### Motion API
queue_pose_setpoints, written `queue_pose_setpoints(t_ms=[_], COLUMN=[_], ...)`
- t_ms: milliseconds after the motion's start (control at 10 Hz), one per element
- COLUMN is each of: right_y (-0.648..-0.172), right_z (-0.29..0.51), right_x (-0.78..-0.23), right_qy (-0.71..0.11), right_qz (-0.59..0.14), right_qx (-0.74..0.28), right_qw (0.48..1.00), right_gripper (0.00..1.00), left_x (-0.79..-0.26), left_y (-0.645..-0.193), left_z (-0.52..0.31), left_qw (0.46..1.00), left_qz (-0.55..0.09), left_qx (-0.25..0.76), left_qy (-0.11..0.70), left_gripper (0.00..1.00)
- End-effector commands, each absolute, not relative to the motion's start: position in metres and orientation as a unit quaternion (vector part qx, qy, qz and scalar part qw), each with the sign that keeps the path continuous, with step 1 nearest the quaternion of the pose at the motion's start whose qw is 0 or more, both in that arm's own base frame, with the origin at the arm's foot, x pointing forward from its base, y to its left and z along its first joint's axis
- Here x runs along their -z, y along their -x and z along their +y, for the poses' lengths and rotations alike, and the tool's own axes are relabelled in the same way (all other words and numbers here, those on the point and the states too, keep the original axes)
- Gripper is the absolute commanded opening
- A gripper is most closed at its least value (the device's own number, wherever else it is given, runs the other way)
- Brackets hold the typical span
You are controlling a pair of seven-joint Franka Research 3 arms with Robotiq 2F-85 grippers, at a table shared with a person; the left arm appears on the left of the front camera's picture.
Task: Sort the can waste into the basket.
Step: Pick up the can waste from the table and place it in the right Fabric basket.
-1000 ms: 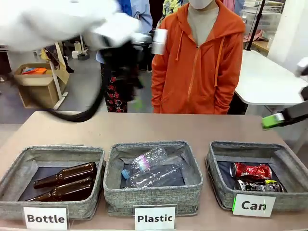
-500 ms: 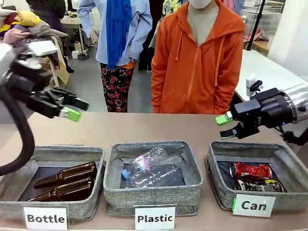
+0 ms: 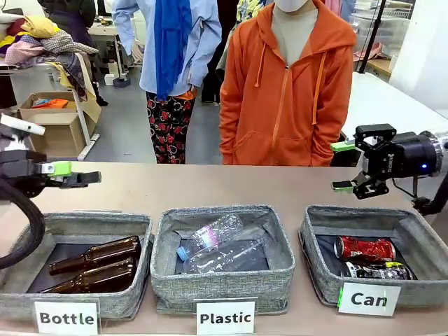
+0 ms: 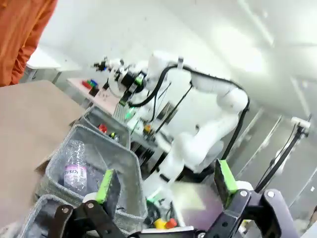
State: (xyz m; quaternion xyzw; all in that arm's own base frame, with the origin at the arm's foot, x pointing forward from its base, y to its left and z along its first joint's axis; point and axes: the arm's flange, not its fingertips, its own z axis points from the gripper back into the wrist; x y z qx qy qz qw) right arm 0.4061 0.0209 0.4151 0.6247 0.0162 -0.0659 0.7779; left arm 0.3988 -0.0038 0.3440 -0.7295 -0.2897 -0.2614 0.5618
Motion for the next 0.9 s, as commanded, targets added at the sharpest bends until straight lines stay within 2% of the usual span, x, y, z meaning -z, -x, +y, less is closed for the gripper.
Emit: queue_pose_setpoints(t_ms=[0, 100, 800], right_y=[-0.42, -0.406, -0.406], right_z=[0.031, 0.021, 0.021], right_x=[-0.402, -0.415, -0.415], right_qy=[-0.628, -0.625, -0.625], right_qz=[-0.043, 0.016, 0.016], right_qx=[0.063, 0.066, 0.066], right_qw=[0.774, 0.778, 0.778], right_gripper=[1.0, 1.0, 1.0], left_x=[-0.353, -0.344, -0.344], left_y=[-0.402, -0.399, -0.399], left_z=[-0.016, -0.004, -0.004], left_qw=[0.557, 0.562, 0.562], left_qz=[-0.302, -0.29, -0.29], left_qx=[0.245, 0.261, 0.261], left_qy=[0.734, 0.729, 0.729], left_gripper=[1.0, 1.0, 1.0])
